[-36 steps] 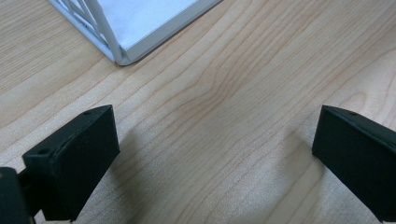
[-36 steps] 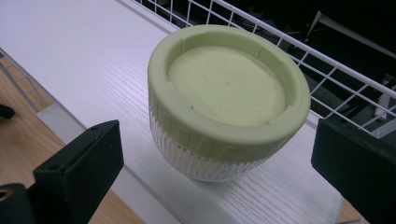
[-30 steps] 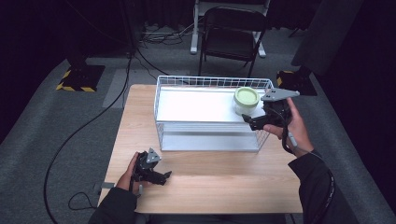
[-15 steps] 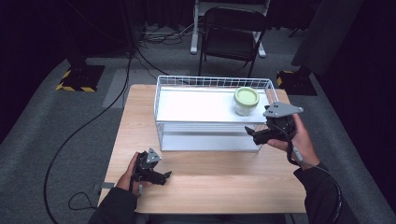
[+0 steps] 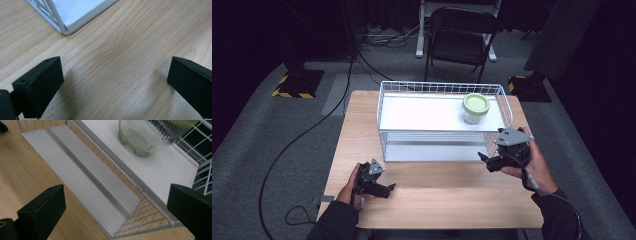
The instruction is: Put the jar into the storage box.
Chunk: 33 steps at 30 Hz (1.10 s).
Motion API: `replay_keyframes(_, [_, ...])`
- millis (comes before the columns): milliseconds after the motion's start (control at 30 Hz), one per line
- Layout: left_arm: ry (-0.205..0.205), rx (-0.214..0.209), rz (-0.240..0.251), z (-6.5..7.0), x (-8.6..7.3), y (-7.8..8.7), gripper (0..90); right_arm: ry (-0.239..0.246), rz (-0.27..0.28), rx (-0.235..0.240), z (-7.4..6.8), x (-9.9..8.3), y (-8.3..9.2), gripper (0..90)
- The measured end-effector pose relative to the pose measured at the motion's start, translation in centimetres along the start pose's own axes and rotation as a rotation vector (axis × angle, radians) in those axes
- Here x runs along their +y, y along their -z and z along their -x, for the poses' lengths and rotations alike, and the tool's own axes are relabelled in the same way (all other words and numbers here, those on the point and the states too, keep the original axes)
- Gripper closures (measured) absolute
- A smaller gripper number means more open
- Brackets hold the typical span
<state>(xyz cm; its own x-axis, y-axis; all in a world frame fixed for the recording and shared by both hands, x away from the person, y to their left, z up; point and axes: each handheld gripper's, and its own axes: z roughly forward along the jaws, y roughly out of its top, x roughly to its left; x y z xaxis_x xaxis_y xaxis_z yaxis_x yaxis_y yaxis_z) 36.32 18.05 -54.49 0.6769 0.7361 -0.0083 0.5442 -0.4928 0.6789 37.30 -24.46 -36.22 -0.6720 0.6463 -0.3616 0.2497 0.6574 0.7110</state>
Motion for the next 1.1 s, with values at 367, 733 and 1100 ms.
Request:
replay_keyframes(367, [0.0, 0.0, 0.0, 0.0, 0.0, 0.0, 0.4, 0.007, -0.056, -0.011, -0.9, -2.7, -0.5, 2.1])
replay_keyframes(733, [0.0, 0.0, 0.0, 0.0, 0.0, 0.0, 0.4, 0.009, -0.146, -0.037, -1.5, -6.0, -1.8, 2.1])
replay_keyframes(1100, [0.001, 0.001, 0.0, 0.0, 0.0, 0.0, 0.4, -0.033, -0.201, -0.019, -1.8, -8.8, -3.0, 2.1])
